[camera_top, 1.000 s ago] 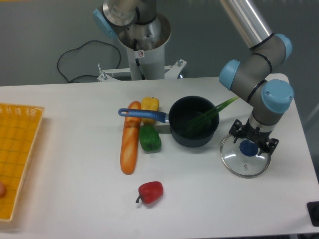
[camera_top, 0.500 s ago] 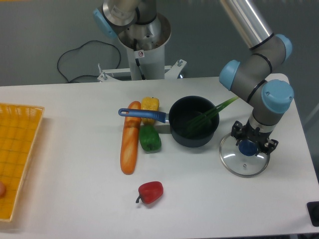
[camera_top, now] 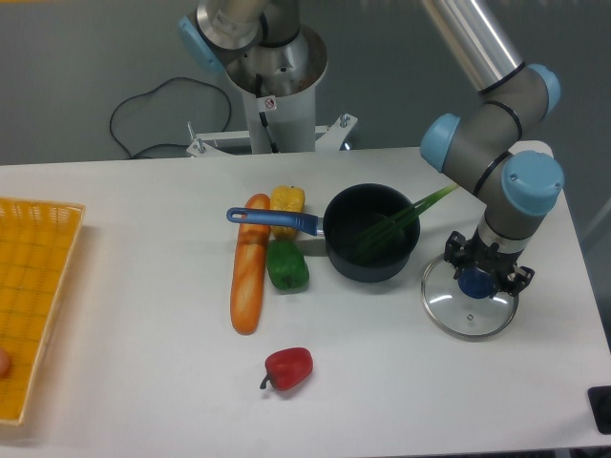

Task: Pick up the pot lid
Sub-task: 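Close the gripper on the blue knob of the lid, then lift the glass lid up off the table by its knob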

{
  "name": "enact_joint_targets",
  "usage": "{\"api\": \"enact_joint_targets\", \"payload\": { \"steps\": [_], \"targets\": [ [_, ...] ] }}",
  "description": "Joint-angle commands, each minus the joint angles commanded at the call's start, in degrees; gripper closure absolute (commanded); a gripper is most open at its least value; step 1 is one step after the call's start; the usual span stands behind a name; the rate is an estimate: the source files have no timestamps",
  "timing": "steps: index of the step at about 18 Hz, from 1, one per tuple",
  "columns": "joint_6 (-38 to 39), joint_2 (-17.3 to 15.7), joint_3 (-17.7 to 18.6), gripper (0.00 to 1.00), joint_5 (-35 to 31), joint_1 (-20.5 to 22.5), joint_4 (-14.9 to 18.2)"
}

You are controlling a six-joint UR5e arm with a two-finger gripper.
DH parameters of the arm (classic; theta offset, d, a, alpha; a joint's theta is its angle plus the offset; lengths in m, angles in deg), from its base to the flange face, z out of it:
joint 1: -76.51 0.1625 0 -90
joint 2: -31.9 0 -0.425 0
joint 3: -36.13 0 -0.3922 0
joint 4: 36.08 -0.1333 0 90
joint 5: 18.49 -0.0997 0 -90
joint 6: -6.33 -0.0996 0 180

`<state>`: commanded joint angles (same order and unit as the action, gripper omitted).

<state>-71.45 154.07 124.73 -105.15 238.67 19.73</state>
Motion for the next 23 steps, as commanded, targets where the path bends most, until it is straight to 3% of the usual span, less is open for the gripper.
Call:
{"api": "enact_joint_targets", "payload": {
  "steps": [7,13,23],
  "targets": [
    [0.09,-1.85,-1.49,0.48,0.09,0.00,1.31],
    [0.09,-3.25,-6.67,0.50,0.18,-0.17,10.18],
    [0.62,-7.29,-8.62,0.52,-0.09,-1.49,17.58]
  ]
}}
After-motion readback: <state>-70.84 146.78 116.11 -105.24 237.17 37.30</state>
